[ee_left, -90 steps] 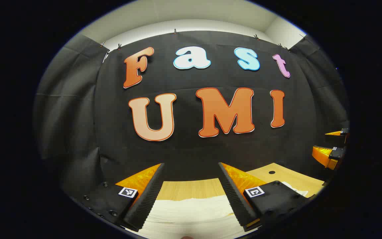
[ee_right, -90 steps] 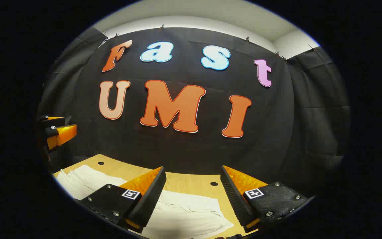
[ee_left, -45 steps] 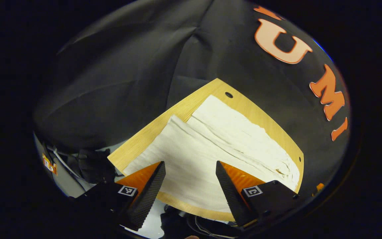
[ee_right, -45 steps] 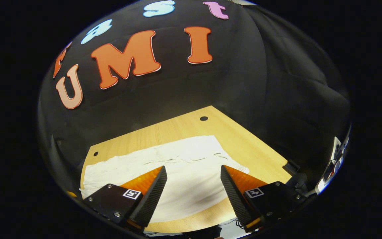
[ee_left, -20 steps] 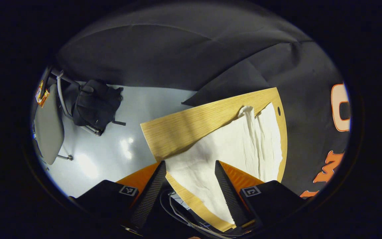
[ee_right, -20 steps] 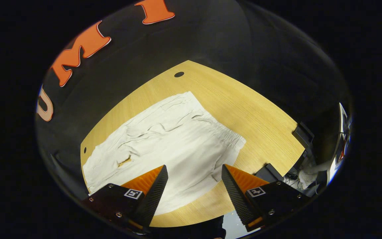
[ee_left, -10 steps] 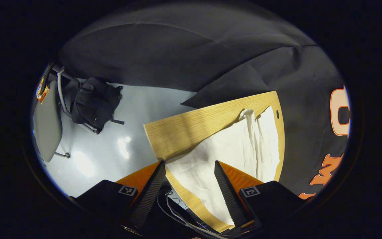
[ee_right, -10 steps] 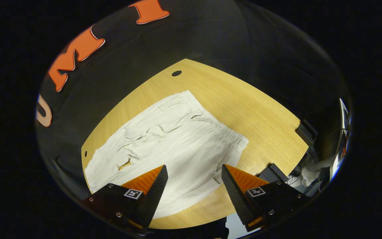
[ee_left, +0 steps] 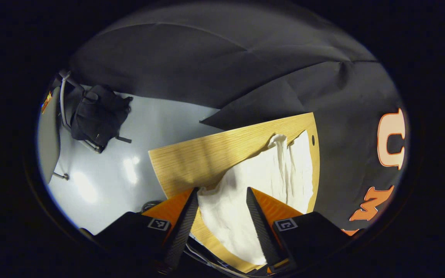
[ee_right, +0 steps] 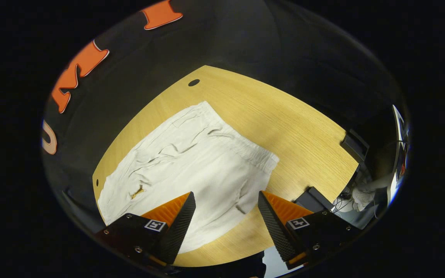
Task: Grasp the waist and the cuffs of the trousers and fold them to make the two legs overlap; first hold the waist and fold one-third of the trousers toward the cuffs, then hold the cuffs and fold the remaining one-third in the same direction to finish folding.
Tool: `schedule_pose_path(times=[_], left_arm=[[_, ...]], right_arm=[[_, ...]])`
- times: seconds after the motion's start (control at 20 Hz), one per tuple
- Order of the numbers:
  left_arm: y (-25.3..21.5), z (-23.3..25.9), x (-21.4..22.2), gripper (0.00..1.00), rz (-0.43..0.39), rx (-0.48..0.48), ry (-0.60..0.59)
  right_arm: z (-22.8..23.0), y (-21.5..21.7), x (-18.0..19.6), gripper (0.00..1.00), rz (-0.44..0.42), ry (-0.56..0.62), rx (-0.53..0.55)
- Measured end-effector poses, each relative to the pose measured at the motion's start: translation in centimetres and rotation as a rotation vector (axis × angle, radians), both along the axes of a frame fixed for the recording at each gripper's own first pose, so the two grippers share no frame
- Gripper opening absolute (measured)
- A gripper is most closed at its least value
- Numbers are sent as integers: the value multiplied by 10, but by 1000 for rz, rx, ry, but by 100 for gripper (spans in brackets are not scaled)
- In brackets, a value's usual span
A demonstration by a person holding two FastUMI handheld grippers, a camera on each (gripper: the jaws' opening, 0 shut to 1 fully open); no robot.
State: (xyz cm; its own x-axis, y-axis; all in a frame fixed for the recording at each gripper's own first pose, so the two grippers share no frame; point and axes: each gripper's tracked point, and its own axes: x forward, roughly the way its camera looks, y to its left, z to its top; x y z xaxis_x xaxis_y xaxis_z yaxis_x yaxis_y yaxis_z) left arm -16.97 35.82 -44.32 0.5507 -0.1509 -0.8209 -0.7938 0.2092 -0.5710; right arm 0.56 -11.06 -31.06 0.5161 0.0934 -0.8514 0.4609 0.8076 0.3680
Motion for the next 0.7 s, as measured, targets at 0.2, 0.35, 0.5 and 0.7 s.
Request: schedule_pose_path(times=[0.2, 0.35, 0.5, 0.7], left_arm=[[6, -1, -5, 46, -50, 72, 32], [2, 18, 5, 35, -85, 92, -21], [-1, 32, 9, 20, -94, 123, -37], [-5, 47, 29, 9, -79, 140, -108]], right_arm=[[-13, -39, 3, 96, -60, 1, -28], [-28, -45, 12, 95, -109, 3, 45], [-45, -48, 18, 92, -121, 20, 90], [-63, -52, 25, 92, -110, 25, 107]])
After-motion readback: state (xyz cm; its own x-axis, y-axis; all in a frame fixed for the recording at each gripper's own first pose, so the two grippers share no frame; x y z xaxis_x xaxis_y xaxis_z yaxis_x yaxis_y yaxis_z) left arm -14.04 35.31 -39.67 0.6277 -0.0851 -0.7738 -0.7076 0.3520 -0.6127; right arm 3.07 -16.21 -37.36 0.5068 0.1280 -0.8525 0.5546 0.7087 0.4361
